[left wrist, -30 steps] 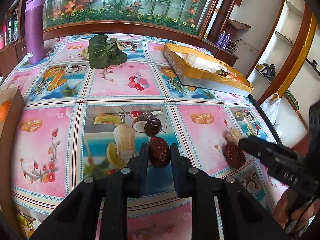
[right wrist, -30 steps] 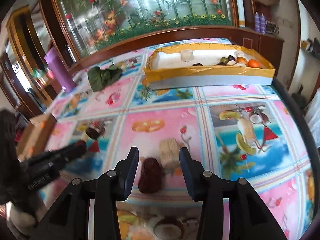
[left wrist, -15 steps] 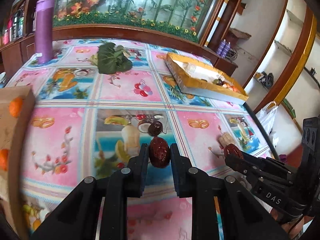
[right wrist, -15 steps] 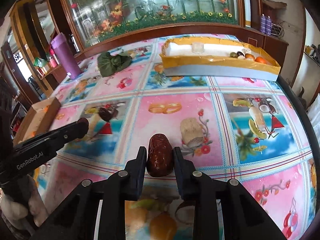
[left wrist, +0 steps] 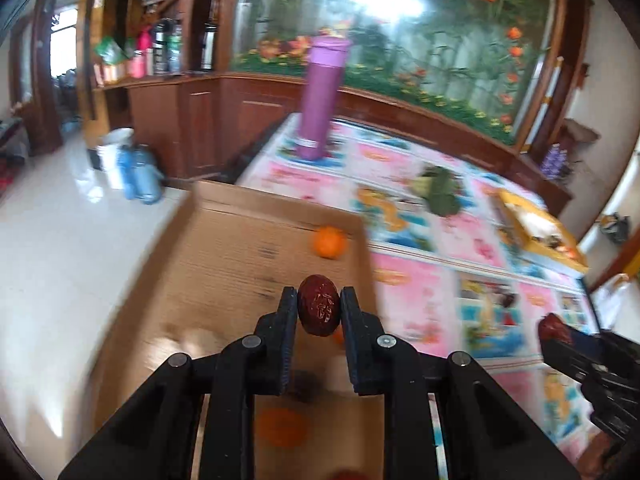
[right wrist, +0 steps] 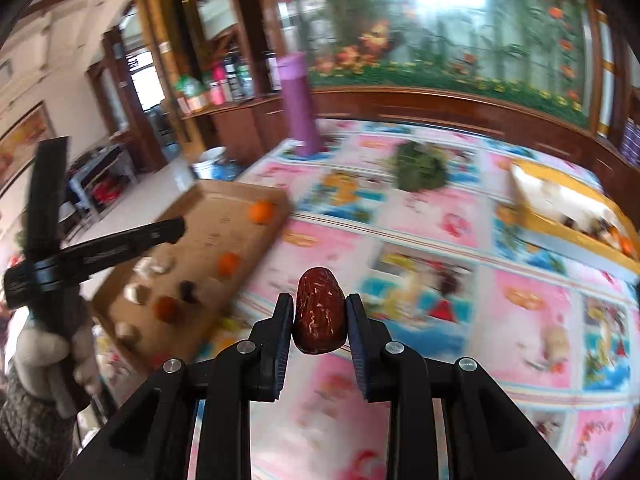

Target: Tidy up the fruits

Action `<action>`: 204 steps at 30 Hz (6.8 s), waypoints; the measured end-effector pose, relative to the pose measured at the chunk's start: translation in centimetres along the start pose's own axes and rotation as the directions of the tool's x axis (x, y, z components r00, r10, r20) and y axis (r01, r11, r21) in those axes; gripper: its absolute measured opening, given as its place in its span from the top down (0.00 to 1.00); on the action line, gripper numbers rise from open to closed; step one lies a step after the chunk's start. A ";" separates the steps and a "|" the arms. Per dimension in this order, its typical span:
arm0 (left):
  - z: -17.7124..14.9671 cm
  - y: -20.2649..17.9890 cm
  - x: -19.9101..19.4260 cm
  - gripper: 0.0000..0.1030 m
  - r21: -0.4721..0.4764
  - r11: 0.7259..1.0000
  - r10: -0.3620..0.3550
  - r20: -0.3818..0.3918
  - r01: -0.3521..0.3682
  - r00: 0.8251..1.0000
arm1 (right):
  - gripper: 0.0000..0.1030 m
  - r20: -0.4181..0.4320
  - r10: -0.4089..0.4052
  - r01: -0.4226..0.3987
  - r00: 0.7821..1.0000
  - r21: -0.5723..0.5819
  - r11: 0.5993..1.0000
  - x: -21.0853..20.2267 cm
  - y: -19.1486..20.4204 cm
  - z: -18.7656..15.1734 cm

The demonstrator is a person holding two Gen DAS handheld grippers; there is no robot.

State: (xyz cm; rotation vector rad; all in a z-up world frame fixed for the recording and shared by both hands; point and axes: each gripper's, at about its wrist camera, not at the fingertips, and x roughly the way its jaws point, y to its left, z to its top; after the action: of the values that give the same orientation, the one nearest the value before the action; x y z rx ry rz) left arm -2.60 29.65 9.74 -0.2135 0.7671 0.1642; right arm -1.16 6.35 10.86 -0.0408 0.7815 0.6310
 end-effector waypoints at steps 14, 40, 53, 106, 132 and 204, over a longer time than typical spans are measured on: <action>2.1 7.0 7.7 0.80 -0.070 0.991 0.095 -0.189 -0.110 0.977 | 0.71 -0.175 0.109 -0.122 0.979 -0.068 0.990 15.9 10.0 5.0; -1.9 0.2 -5.5 0.18 -0.068 0.979 0.200 0.095 -0.194 0.975 | 0.43 -0.047 0.024 -0.027 0.999 -0.063 0.998 8.6 6.6 1.8; -5.3 -7.7 -8.8 0.18 0.071 0.967 0.228 0.174 -0.243 0.958 | 0.35 0.044 -0.058 0.046 0.997 0.237 0.970 -0.9 -3.2 -3.9; -3.6 -25.0 11.2 0.38 0.279 0.924 -0.208 -0.204 0.260 0.957 | 0.56 -0.092 -0.282 0.296 0.955 0.326 0.898 -0.9 -22.8 -6.3; -3.7 -18.7 4.1 0.83 0.192 0.944 -0.247 -0.130 0.269 0.960 | 0.71 -0.058 -0.315 0.319 0.947 0.247 0.915 -0.7 -19.5 -6.2; -6.8 -2.2 -14.2 0.00 -0.200 0.895 0.445 0.486 -0.400 0.753 | 0.39 0.090 -0.064 0.063 0.994 0.016 0.998 2.1 5.1 -1.5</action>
State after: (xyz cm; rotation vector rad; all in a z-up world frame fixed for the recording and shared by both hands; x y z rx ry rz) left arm -16.71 24.89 15.26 -0.0606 0.2479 0.6650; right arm -3.77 11.17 9.33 -0.0244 0.6938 0.5633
